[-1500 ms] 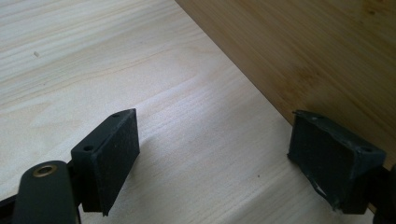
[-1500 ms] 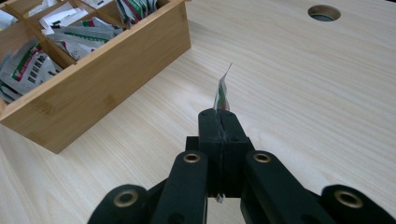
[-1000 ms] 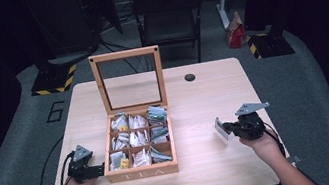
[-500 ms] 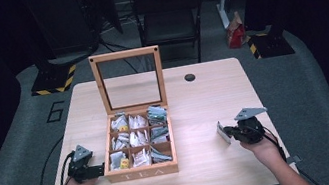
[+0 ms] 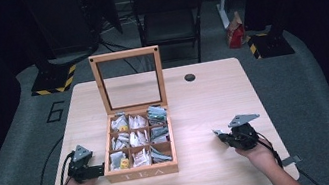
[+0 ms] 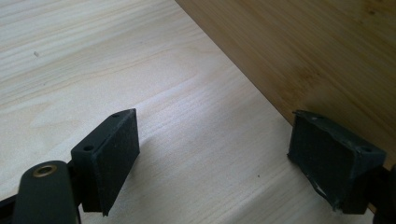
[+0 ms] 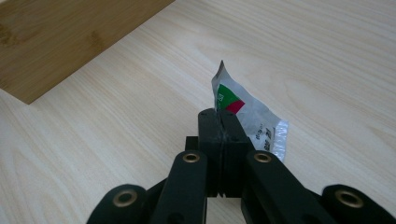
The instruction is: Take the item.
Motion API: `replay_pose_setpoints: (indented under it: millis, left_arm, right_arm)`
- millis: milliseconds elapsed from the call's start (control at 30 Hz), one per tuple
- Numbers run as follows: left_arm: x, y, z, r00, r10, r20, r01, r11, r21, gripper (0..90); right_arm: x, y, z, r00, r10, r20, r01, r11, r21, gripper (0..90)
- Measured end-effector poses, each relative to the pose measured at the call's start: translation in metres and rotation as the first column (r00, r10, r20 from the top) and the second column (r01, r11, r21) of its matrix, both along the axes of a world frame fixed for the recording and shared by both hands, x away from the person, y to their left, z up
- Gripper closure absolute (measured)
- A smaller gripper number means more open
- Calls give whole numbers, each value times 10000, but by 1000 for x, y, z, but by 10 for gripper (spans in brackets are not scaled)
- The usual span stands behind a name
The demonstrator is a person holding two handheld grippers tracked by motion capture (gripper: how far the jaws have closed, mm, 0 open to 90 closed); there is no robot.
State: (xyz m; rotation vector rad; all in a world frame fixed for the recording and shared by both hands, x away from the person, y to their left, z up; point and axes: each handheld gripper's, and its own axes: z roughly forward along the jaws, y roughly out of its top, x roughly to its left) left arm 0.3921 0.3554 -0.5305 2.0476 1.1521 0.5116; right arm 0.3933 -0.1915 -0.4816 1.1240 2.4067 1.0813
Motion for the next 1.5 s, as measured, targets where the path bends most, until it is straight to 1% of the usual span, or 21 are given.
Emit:
replay_pose_setpoints:
  millis: [100,167,233,300,333,433,467,533,633,667,767,800,1133,1267,1367,1400,1467,1500]
  left_arm:
    - [0,0,0,10000,-4,0,4,10000,11,158]
    - [0,0,0,10000,-3,0,3,10000,10,158]
    - [0,0,0,10000,-4,1,4,10000,12,159]
    - [0,0,0,10000,-3,-1,3,10000,10,158]
    - [0,0,0,10000,-4,2,4,10000,14,158]
    - [0,0,0,10000,-3,-3,3,10000,13,158]
    - [0,0,0,10000,-1,-1,1,10000,10,158]
    - [0,0,0,10000,-28,14,28,10000,52,158]
    - [0,0,0,10000,-5,-3,5,10000,10,159]
    - [0,0,0,10000,-3,0,3,10000,14,158]
    - [0,0,0,10000,-7,-1,7,10000,17,159]
    - [0,0,0,10000,-4,-2,4,10000,11,158]
    - [0,0,0,10000,-2,-1,2,10000,12,159]
    - [0,0,0,10000,-5,-2,5,10000,16,158]
    - [0,0,0,10000,-2,0,2,10000,12,159]
    - [0,0,0,10000,-2,0,2,10000,12,159]
    - [0,0,0,10000,-18,7,18,10000,36,158]
    - [0,0,0,10000,1,-2,-1,10000,7,158]
  right_arm:
    - [0,1,-2,9999,124,-16,-124,9999,-17,895]
    - [-2,2,-5,9996,250,-108,-251,9997,-66,895]
    - [-2,3,-7,9997,245,-56,-246,9997,-68,893]
    - [-3,5,-9,9996,212,-179,-213,9998,-27,892]
    - [-4,6,-11,9993,305,-199,-307,9995,-108,890]
    - [-4,8,-13,9992,318,-259,-321,9994,-146,889]
    - [-5,9,-14,9992,330,-235,-335,9992,-216,889]
    - [-5,11,-16,9984,448,-342,-460,9983,-354,888]
    - [-5,13,-17,9984,418,-387,-431,9986,-319,886]
    - [-5,13,-18,9977,520,-427,-535,9979,-354,885]
    - [-6,15,-20,9981,477,-382,-493,9979,-423,885]
    - [-6,15,-21,9973,643,-344,-660,9967,-480,884]
    - [-6,16,-22,9968,639,-471,-657,9972,-362,862]
    - [-6,17,-22,9964,636,-569,-655,9974,-306,838]
    - [-6,18,-22,9956,670,-653,-685,9974,-212,775]
    - [-6,18,-22,9959,708,-561,-723,9971,-238,757]
    - [-6,19,-21,9966,642,-512,-648,9978,-97,728]
    - [-6,19,-21,9966,642,-512,-648,9978,-97,728]
